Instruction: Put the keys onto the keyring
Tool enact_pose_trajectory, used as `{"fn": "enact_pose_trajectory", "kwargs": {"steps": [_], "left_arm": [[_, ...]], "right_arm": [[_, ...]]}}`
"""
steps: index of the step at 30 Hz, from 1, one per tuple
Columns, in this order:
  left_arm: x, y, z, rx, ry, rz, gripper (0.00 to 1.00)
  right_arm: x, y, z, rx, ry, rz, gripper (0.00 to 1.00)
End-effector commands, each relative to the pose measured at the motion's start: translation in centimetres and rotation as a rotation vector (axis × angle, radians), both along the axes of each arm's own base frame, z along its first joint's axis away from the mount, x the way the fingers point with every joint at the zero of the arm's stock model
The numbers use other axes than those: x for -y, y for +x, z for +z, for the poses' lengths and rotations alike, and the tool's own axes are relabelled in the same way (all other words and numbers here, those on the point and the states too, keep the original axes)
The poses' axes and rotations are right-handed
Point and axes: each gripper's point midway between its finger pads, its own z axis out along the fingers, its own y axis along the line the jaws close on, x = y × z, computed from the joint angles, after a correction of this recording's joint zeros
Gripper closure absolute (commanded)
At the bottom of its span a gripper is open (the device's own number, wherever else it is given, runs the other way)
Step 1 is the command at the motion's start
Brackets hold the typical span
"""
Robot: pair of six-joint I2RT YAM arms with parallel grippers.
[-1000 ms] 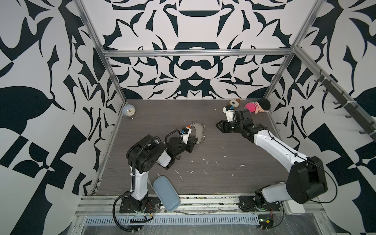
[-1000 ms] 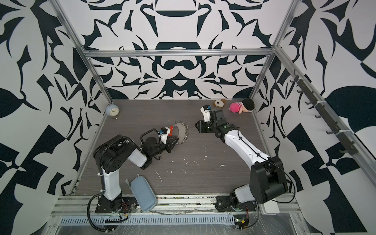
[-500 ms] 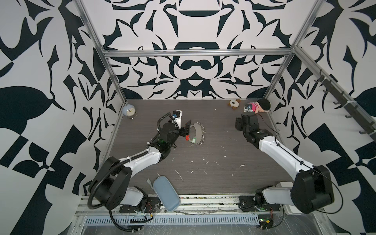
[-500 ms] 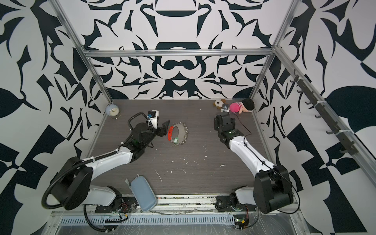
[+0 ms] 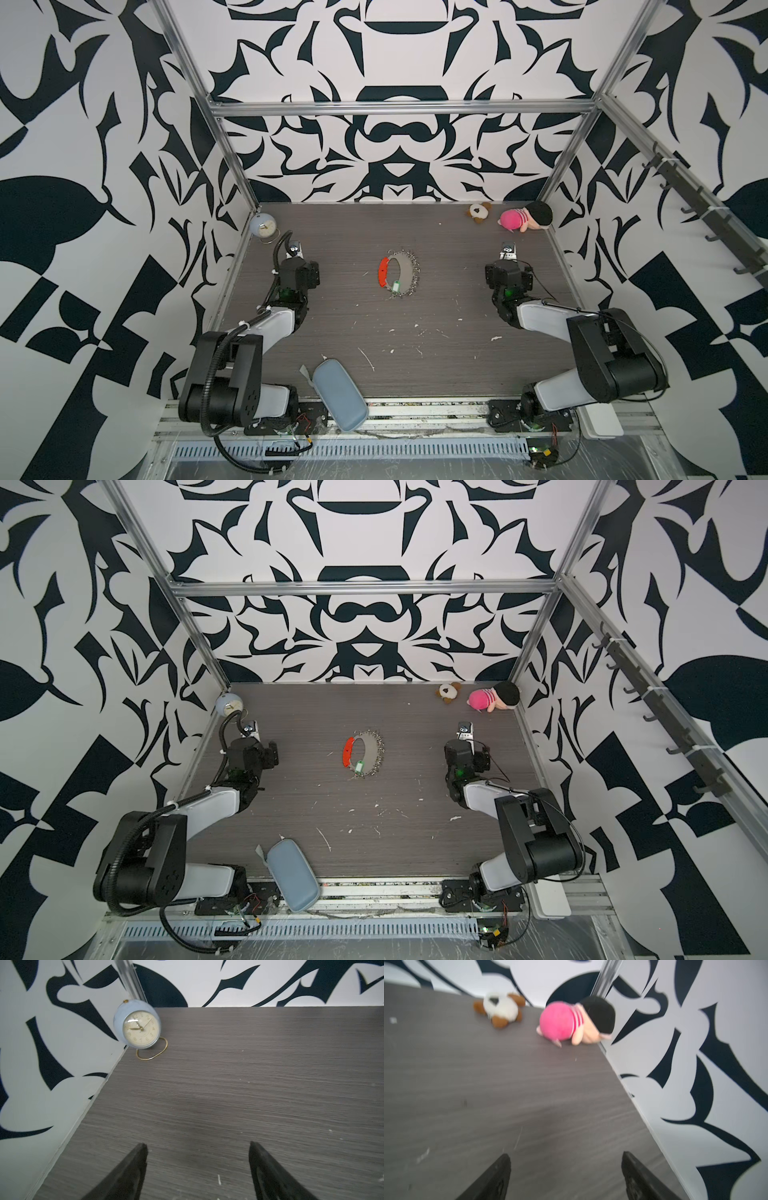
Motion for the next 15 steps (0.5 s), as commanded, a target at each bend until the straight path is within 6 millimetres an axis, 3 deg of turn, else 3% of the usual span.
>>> {"fn": "enact_pose_trajectory", "kwargs": {"steps": [1, 5, 9, 12, 13, 15], "left_arm": [[-1.5, 0.4, 0.7, 0.102, -0.039, 0.033, 0.2], [-2.3, 0.6, -1.1, 0.091, -0.08, 0.048, 0.2], [-3.7, -0.3, -1.9, 0.16, -0.105, 0.119, 0.21], [-3.8, -0.4, -2.1, 0.153, -0.107, 0.121, 0.2], [-3.8, -0.4, -2.1, 0.141, -0.109, 0.122, 0.06], [-3.7, -0.3, -1.9, 0.151, -0.104, 0.12, 0.0]], "right_arm": [[-0.9, 2.3, 3.9, 0.147, 0.026, 0.046, 0.14], [-1.5, 2.2, 3.4, 0.096, 0.054, 0.078, 0.14], [-1.2, -0.1, 1.3, -0.003, 0.061, 0.072, 0.13], [-1.3, -1.6, -0.4, 0.083, 0.092, 0.093, 0.13], [-1.4, -1.8, -0.8, 0.132, 0.093, 0.112, 0.12], [-1.7, -2.0, -2.2, 0.173, 0.093, 0.136, 0.11]]}}
